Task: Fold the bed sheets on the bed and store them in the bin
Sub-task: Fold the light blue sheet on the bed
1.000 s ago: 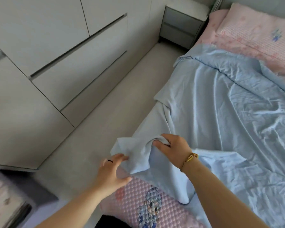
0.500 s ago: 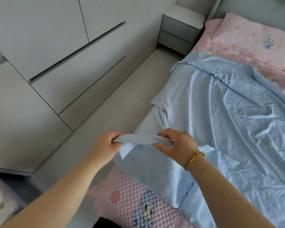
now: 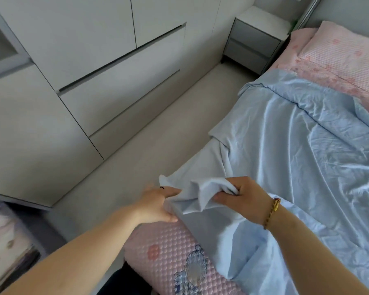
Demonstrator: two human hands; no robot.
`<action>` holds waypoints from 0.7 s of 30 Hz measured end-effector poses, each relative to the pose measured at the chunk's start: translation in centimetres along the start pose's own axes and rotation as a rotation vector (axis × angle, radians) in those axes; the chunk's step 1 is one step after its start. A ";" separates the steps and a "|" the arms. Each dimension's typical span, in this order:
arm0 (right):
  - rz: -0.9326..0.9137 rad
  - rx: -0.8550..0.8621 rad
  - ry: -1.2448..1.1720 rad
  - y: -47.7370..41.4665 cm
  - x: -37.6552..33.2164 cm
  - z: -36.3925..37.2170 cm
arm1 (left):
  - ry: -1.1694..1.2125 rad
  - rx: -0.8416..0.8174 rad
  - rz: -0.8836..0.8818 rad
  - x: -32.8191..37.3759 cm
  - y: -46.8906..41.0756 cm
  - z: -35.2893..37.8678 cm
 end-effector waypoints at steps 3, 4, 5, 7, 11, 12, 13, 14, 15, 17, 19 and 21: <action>0.056 -0.071 -0.078 0.6 1.2 1.1 | -0.126 0.039 0.077 -1.9 -3.5 0.5; 0.089 -0.080 -0.093 0.8 1.5 1.4 | -0.162 0.031 0.065 -2.7 -4.4 0.4; 0.126 -0.079 -0.108 0.7 1.6 1.4 | -0.205 0.007 0.046 -3.7 -5.5 0.1; 0.217 -0.014 -0.122 -0.1 2.2 0.9 | -0.302 -0.049 0.009 -5.7 -7.4 -0.7; 0.475 0.295 -0.144 -2.4 4.0 -1.9 | -0.104 -0.019 -0.078 -8.2 -9.1 -3.5; 0.505 0.381 -0.146 -3.2 4.4 -2.7 | 0.074 -0.003 -0.110 -8.8 -8.9 -4.4; 0.525 0.459 -0.141 -4.1 4.5 -3.5 | 0.261 0.015 -0.136 -9.4 -8.3 -5.0; 0.535 0.518 -0.126 -5.0 4.6 -4.2 | 0.413 0.030 -0.157 -9.7 -7.7 -5.7; 0.543 0.554 -0.095 -5.9 4.4 -4.8 | 0.532 0.048 -0.172 -10.4 -7.3 -6.3; 0.533 0.565 -0.002 -8.3 3.7 -5.6 | 0.638 0.077 -0.201 -12.0 -6.3 -7.6; 0.508 0.513 0.101 -11.3 2.6 -5.6 | 0.593 0.216 -0.201 -13.7 -5.2 -10.5; 0.477 0.434 0.219 -14.7 1.7 -5.1 | 0.437 0.393 -0.170 -15.1 -4.0 -14.1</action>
Point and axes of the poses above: each hand's wrist, its own y-axis away from the middle knuckle, its own z-axis out of the palm, x = y × z, the point moved 8 cm from there along -y, towards the middle knuckle, and after that the axes turned 14 degrees about y, right-handed, at the moved point
